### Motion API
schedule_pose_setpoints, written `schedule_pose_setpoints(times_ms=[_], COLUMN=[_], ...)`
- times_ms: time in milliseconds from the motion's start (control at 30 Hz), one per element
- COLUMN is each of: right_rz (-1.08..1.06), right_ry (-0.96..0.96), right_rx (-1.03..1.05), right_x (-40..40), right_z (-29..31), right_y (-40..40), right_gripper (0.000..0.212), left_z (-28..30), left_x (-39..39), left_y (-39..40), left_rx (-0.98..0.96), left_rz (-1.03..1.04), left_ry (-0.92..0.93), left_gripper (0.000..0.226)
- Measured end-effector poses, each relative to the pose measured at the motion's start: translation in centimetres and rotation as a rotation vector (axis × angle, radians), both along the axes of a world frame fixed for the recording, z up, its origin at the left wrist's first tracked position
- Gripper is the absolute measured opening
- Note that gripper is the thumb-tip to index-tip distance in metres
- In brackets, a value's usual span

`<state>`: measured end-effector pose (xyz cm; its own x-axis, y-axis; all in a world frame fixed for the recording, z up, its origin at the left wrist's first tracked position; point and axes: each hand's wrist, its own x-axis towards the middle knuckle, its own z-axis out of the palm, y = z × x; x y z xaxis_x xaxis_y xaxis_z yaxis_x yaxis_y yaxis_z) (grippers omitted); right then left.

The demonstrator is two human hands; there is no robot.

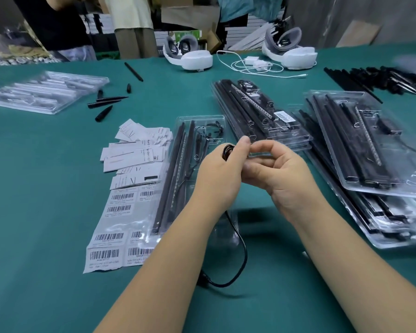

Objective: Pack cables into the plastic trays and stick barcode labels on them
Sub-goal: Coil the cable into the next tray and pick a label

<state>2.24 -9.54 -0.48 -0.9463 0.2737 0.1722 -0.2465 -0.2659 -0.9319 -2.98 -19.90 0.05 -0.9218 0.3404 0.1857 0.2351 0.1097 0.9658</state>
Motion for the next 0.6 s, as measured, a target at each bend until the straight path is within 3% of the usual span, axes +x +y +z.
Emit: schedule_pose_setpoints(times_ms=[100, 200, 267, 433, 500, 600], right_rz=[0.036, 0.018, -0.016, -0.067, -0.064, -0.023], right_ry=[0.023, 0.021, -0.05, -0.346, -0.347, -0.354], right_rx=[-0.073, -0.068, 0.049, 0.689, 0.774, 0.699], right_x=[0.1, -0.1, -0.4, -0.9, -1.0, -1.1], right_z=[0.1, -0.3, -0.6, -1.8, -2.1, -2.1], right_y=[-0.2, -0.4, -0.3, -0.6, -0.6, -0.5], right_gripper=[0.04, 0.028, 0.018, 0.032, 0.032, 0.03], left_z=[0.0, 0.0, 0.1, -0.1, -0.2, -0.6], left_x=[0.5, 0.4, 0.1, -0.9, -1.3, -1.9], left_y=[-0.2, -0.4, -0.4, -0.2, -0.1, -0.1], left_rx=[-0.019, -0.039, 0.028, 0.306, 0.39, 0.431], left_rz=[0.08, 0.16, 0.187, 0.138, 0.069, 0.06], left_ry=[0.273, 0.336, 0.276, -0.12, -0.254, -0.347], left_gripper=[0.039, 0.043, 0.049, 0.054, 0.054, 0.055])
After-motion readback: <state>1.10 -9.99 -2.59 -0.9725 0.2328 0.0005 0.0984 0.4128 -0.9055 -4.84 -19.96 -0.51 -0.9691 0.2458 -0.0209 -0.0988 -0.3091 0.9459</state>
